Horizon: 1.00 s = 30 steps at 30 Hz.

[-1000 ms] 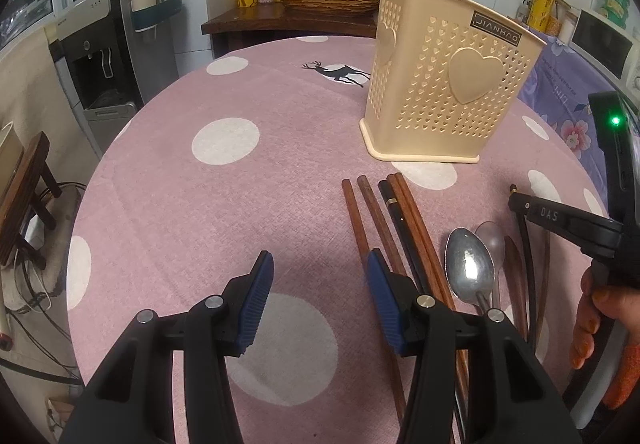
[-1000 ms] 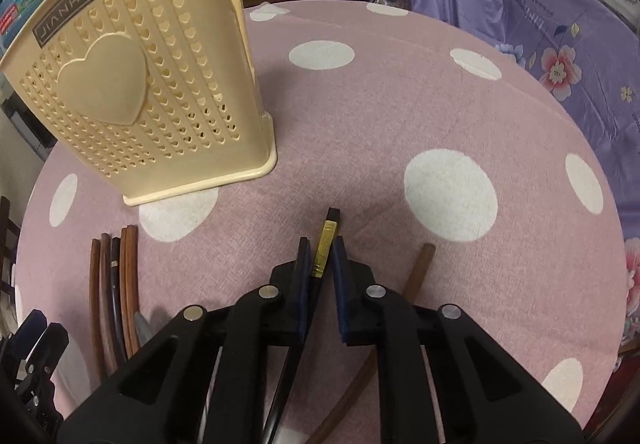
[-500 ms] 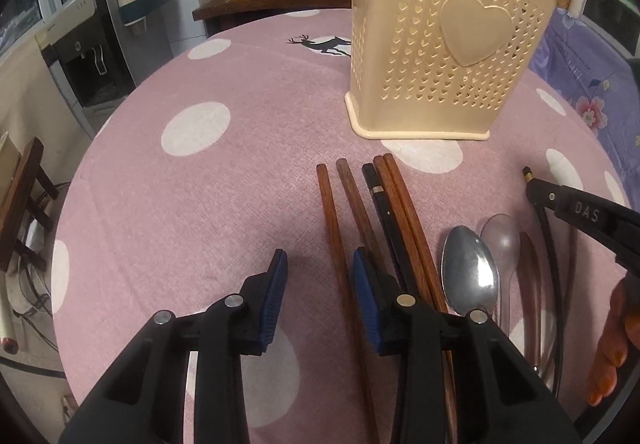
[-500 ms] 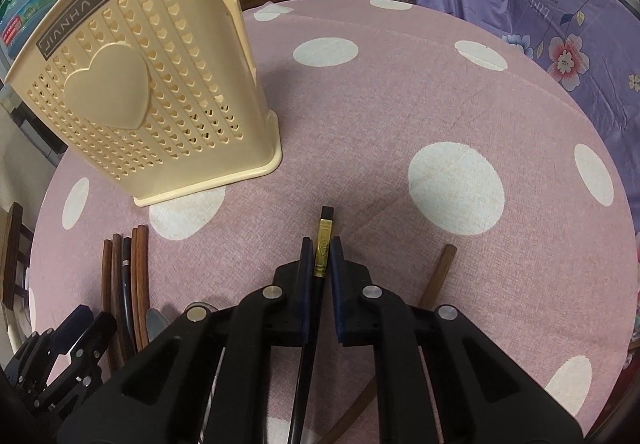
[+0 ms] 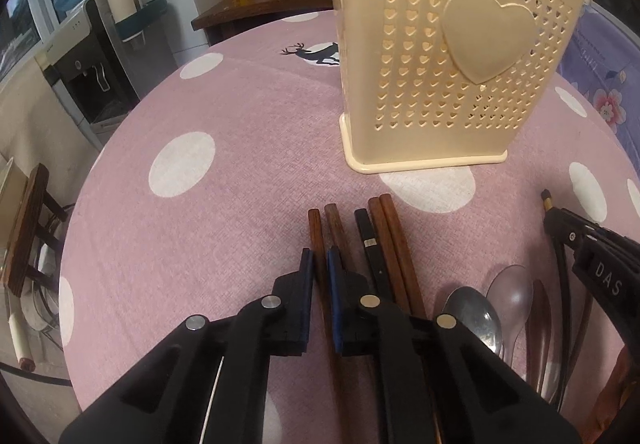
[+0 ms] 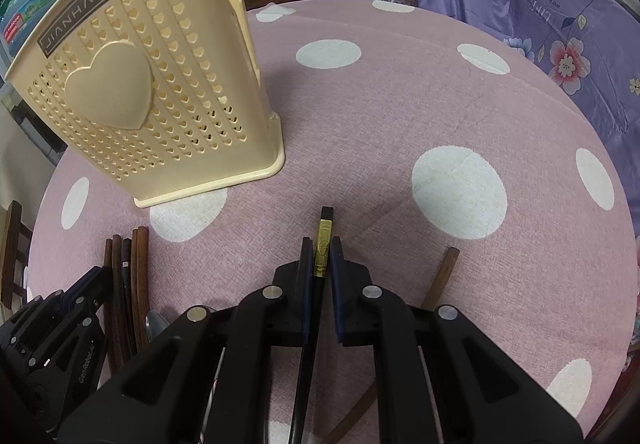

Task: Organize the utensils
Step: 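Carry both chopsticks over the beige holder and open both tools to drop them in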

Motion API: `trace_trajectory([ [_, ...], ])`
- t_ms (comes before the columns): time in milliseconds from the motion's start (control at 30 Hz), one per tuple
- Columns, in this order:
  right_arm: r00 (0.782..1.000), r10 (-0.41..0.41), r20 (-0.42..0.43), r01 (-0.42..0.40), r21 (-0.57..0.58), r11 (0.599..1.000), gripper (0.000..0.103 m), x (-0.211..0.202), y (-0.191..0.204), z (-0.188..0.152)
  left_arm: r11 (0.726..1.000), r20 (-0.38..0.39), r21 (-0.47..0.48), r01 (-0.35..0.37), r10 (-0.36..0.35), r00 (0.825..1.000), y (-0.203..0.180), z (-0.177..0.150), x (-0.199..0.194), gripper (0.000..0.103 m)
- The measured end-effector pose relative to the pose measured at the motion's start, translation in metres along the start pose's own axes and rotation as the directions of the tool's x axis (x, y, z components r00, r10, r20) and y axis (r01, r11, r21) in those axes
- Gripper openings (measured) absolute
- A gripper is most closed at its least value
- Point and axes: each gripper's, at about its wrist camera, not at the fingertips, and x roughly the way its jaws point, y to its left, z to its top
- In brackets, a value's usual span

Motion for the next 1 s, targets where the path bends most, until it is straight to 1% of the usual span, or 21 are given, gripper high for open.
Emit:
trace_trajectory([
  [100,1.0,0.023,0.01,-0.023,0.021,1.0,0.009,-0.003,-0.005,0.001,1.0,-0.002,-0.016,0.016,-0.016,1.0,0.003,0.0,-0.001,0.008],
  [133,0.999,0.023,0.023,-0.023,0.016,1.0,0.009,-0.006,-0.004,0.001,1.0,-0.001,-0.017,0.022,-0.022,1.0,0.003,-0.001,-0.001,0.008],
  [200,0.997,0.054,0.053,-0.054,0.01,0.998,0.009,-0.015,-0.005,0.002,0.999,0.005,-0.027,0.038,-0.038,0.999,0.007,-0.001,-0.003,0.008],
  [267,0.994,0.085,0.075,-0.086,0.01,0.996,0.009,-0.026,-0.007,0.002,0.997,0.031,-0.048,0.061,-0.06,0.998,0.013,-0.002,-0.01,0.008],
  [367,0.982,0.135,0.136,-0.135,-0.004,0.991,0.009,-0.049,-0.013,0.001,0.991,0.086,-0.074,0.111,-0.105,0.991,0.023,-0.002,-0.032,0.008],
  [433,0.969,0.169,0.182,-0.167,-0.025,0.986,0.009,-0.068,-0.018,-0.001,0.985,0.14,-0.09,0.148,-0.134,0.981,0.034,-0.001,-0.054,0.008],
  [467,0.958,0.195,0.209,-0.191,-0.041,0.981,0.009,-0.081,-0.02,-0.003,0.982,0.16,-0.096,0.164,-0.148,0.976,0.038,0.0,-0.062,0.008],
  [567,0.928,0.255,0.273,-0.242,-0.08,0.967,0.009,-0.115,-0.03,-0.006,0.968,0.237,-0.105,0.228,-0.198,0.951,0.052,-0.003,-0.096,0.008],
  [633,0.906,0.291,0.309,-0.269,-0.111,0.957,0.009,-0.136,-0.035,-0.01,0.962,0.275,-0.098,0.257,-0.222,0.935,0.058,-0.005,-0.114,0.008],
  [733,0.874,0.331,0.357,-0.287,-0.17,0.943,0.008,-0.169,-0.042,-0.016,0.956,0.314,-0.082,0.283,-0.245,0.917,0.064,-0.008,-0.135,0.008],
  [867,0.85,0.365,0.379,-0.309,-0.201,0.93,0.008,-0.198,-0.05,-0.023,0.945,0.358,-0.086,0.316,-0.267,0.895,0.076,-0.01,-0.156,0.008],
  [933,0.842,0.369,0.393,-0.307,-0.213,0.928,0.008,-0.206,-0.051,-0.027,0.944,0.376,-0.081,0.319,-0.267,0.887,0.08,-0.013,-0.164,0.008],
  [1000,0.839,0.372,0.396,-0.296,-0.241,0.924,0.007,-0.21,-0.049,-0.03,0.947,0.387,-0.071,0.313,-0.263,0.884,0.08,-0.015,-0.168,0.008],
])
